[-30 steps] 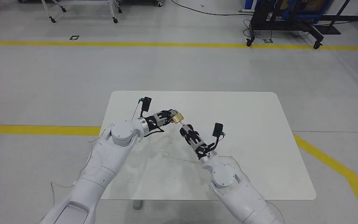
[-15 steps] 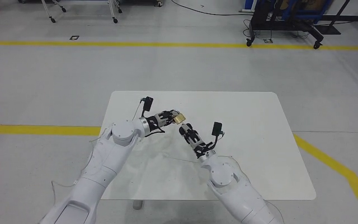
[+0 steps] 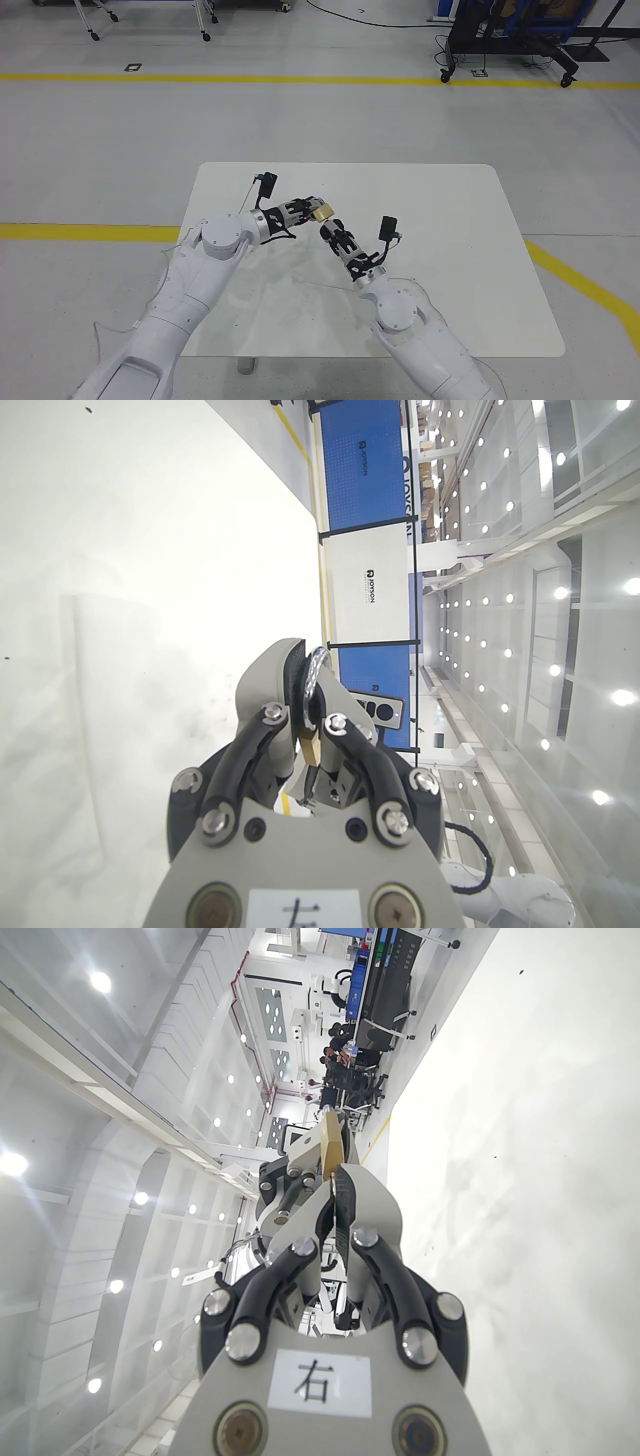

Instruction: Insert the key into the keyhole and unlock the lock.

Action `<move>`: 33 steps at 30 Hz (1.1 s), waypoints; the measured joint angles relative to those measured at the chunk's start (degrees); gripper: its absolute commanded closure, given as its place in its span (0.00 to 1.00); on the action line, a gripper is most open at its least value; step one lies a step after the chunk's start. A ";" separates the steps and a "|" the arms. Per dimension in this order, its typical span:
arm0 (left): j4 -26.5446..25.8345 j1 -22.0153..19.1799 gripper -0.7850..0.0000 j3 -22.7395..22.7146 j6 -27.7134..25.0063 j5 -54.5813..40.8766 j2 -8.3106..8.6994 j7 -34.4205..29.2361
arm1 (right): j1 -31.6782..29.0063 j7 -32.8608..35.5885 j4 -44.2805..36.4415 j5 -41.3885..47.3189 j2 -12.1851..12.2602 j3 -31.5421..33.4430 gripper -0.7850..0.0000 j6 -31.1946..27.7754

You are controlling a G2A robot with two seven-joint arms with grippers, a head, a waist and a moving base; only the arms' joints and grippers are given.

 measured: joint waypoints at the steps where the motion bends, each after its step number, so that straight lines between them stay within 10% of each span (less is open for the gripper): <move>1: 0.03 -0.01 1.00 -0.01 0.03 -0.06 -0.02 -0.04 | -0.25 0.12 -0.23 -0.03 0.01 0.23 0.93 -0.10; 8: 0.52 -0.12 1.00 -0.20 0.11 -0.55 -0.13 -0.36 | -1.32 0.89 -1.26 0.00 0.07 1.53 0.55 -0.45; 11: 0.69 -0.13 1.00 -0.30 0.13 -0.65 -0.16 -0.40 | -1.50 1.20 -1.54 -0.02 0.03 1.82 0.00 -0.38; 29: 0.34 0.71 1.00 -1.68 -2.09 -2.63 -0.17 -1.05 | -2.44 4.39 -3.21 2.29 -0.07 2.57 0.00 -0.84; 31: 0.26 0.85 1.00 -1.85 -3.21 -3.09 -0.17 -1.55 | -3.31 10.68 -4.41 8.79 0.22 4.48 0.53 -1.90; 33: 0.27 0.99 1.00 -1.99 -4.06 -3.61 -0.19 -1.84 | -4.07 18.03 -4.77 16.40 0.69 6.66 0.86 -2.15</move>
